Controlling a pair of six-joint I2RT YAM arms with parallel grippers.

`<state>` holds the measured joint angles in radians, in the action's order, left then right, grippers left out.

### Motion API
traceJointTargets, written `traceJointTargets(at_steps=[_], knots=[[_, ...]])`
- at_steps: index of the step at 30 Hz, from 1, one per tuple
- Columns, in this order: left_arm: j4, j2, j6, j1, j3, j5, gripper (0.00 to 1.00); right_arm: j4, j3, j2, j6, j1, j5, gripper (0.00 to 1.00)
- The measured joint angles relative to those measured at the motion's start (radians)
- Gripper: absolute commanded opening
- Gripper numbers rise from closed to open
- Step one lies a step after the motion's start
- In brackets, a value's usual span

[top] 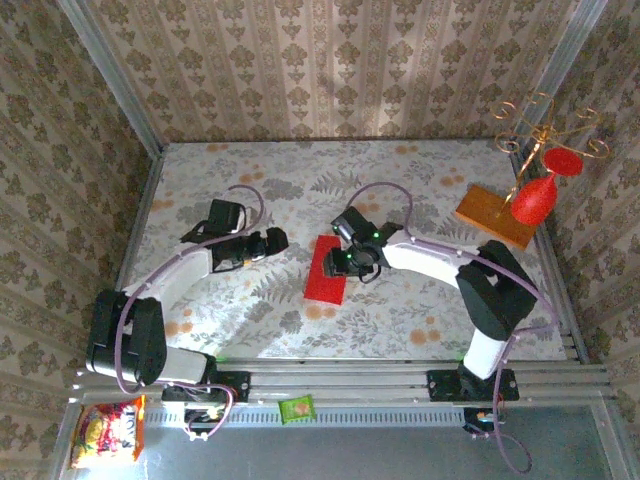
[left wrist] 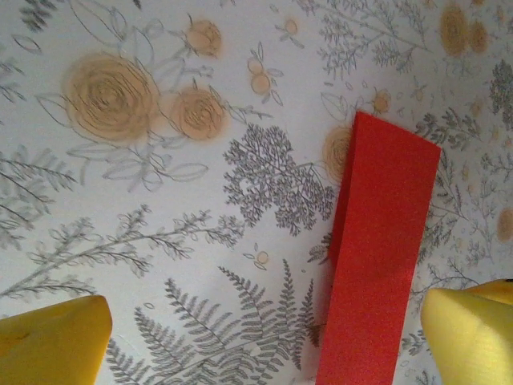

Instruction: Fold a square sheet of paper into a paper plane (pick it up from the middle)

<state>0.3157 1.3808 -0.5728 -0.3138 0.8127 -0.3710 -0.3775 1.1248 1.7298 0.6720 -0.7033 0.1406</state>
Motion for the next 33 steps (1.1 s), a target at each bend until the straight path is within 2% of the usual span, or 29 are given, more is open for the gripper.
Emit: traceJointTargets(at_steps=[5,13,18,23,33], knots=[[-0.063,0.0,-0.09,-0.028,-0.065,-0.026,0.94,0.081,-0.036,0.019,0.167,0.003,-0.04,0.38],[-0.14,0.037,-0.17,-0.085,-0.079,-0.102,0.72,0.12,-0.035,0.121,0.235,0.012,-0.033,0.36],[-0.166,0.073,-0.184,-0.086,-0.099,-0.149,0.62,0.116,0.008,0.162,0.208,0.028,0.003,0.35],[-0.172,0.106,-0.186,-0.106,-0.099,-0.184,0.52,0.092,0.063,0.204,0.106,0.036,0.039,0.32],[-0.215,0.155,-0.198,-0.185,-0.153,-0.199,0.4,0.071,0.086,0.22,-0.027,0.058,0.096,0.3]])
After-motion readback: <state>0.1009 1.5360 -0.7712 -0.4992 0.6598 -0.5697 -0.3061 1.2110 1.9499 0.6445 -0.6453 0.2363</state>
